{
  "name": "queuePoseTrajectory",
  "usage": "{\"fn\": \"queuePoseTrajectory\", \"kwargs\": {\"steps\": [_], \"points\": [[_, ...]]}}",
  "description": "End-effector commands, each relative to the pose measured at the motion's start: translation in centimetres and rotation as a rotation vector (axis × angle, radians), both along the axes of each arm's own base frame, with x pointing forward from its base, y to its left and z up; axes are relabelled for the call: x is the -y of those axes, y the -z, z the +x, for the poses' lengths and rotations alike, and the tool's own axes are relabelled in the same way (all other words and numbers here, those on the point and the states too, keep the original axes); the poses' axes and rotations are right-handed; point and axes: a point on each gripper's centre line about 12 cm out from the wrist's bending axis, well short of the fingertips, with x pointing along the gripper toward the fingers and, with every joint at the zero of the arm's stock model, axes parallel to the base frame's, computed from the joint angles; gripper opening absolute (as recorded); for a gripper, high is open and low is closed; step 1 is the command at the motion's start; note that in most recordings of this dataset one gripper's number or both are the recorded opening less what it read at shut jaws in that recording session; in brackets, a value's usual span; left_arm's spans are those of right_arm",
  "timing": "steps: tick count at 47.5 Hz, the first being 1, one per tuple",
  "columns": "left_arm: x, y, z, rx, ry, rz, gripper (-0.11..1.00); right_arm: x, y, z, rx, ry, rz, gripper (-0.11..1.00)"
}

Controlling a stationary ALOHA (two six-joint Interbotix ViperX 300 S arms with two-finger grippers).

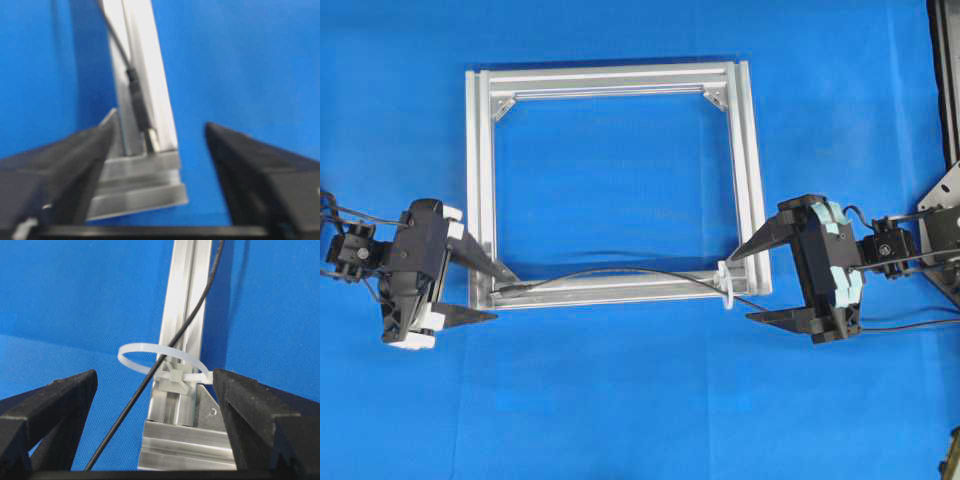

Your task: Insert the wire through the string loop located on the right side.

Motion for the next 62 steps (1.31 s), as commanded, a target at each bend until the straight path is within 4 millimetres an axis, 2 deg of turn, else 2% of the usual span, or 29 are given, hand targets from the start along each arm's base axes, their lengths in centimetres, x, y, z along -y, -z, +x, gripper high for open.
{"fn": "queuePoseTrajectory", "kwargs": {"steps": [1, 3, 5, 9, 17, 22, 33, 43, 51, 62], "points": [[-0.3, -0.7, 0.5, 0.028, -0.01, -0.002, 0.77, -0.1, -0.9, 0.5, 0.031, 0.004, 0.009, 0.89], [-0.4, -0.7, 0.5, 0.029, -0.015, -0.002, 0.86, -0.1, -1.0, 0.5, 0.031, 0.004, 0.009, 0.89], [-0.5, -0.7, 0.5, 0.029, -0.019, -0.002, 0.88, -0.1, -0.9, 0.5, 0.03, 0.004, 0.008, 0.89], [-0.7, -0.8, 0.6, 0.032, -0.027, -0.003, 0.83, -0.1, -0.9, 0.5, 0.03, 0.004, 0.008, 0.89], [-0.7, -1.2, 0.8, 0.043, -0.028, -0.006, 0.84, 0.0, -0.9, 0.5, 0.028, 0.004, 0.008, 0.89], [-0.6, -2.3, 1.1, 0.08, -0.029, -0.016, 0.84, 0.0, -1.1, 0.5, 0.031, 0.005, 0.009, 0.89], [-0.4, -5.0, 2.5, 0.17, -0.025, -0.026, 0.84, 0.4, -3.0, 0.1, 0.05, 0.016, 0.015, 0.89], [-0.7, -6.3, 3.4, 0.195, -0.038, -0.027, 0.84, 1.1, -4.5, -0.7, 0.057, 0.031, 0.014, 0.89], [-0.8, -6.7, 3.6, 0.201, -0.043, -0.028, 0.84, 1.3, -5.3, -1.1, 0.075, 0.035, 0.018, 0.89], [-0.9, -6.6, 3.6, 0.193, -0.044, -0.026, 0.84, 1.3, -5.3, -1.1, 0.072, 0.033, 0.015, 0.89]]}}
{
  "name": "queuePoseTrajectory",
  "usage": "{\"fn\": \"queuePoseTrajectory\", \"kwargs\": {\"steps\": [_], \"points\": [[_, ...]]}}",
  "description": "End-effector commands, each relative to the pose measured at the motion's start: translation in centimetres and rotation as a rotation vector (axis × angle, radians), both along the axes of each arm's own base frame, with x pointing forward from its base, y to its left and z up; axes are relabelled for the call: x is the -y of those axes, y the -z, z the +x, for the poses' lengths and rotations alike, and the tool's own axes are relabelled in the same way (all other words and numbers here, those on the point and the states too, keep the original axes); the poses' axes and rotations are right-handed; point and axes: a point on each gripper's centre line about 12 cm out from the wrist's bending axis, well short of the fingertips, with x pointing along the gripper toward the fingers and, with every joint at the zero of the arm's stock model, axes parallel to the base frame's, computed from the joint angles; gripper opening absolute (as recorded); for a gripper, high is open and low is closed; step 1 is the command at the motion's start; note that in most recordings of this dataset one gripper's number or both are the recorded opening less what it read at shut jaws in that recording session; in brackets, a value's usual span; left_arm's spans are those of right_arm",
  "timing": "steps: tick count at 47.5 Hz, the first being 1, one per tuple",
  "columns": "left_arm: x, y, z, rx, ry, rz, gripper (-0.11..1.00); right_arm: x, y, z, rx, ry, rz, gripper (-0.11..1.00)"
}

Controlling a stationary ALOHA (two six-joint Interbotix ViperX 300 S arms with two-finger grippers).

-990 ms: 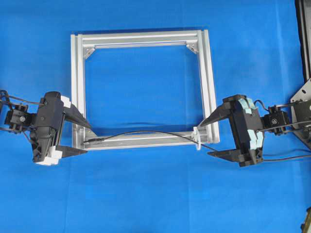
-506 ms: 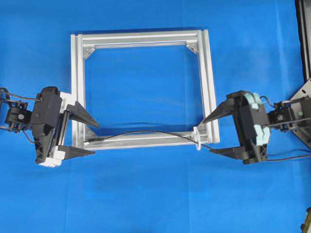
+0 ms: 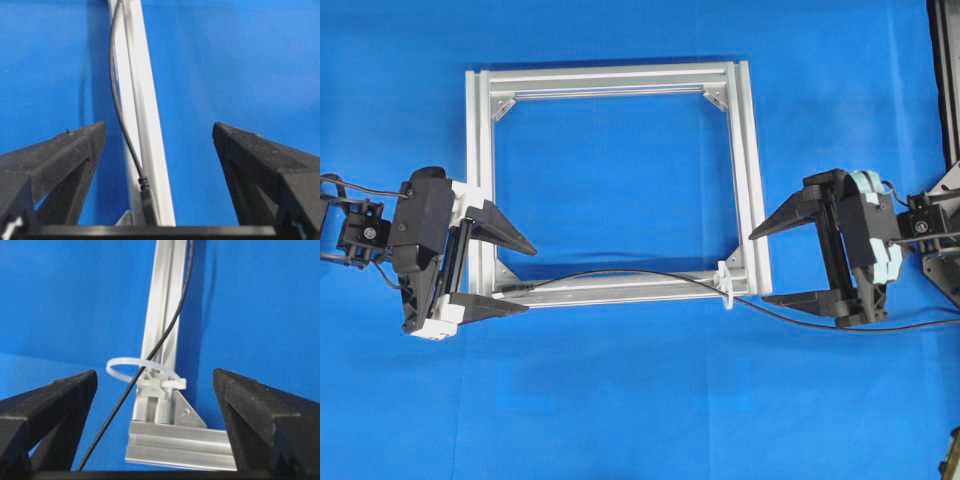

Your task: Insert the wire through the string loop located on the right side.

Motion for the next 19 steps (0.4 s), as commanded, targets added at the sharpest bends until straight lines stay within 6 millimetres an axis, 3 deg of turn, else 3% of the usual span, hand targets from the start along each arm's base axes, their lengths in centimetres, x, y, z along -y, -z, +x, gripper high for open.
{"fn": "queuePoseTrajectory", "kwargs": {"steps": [1, 19], "points": [[-0.05, -1.04, 0.4, 0.035, -0.002, -0.003, 0.84, -0.01, -0.76, 0.33, 0.026, 0.002, 0.005, 0.89], [-0.08, -0.88, 0.22, 0.025, -0.001, -0.002, 0.84, -0.01, -0.76, 0.33, 0.026, 0.002, 0.005, 0.89]]}}
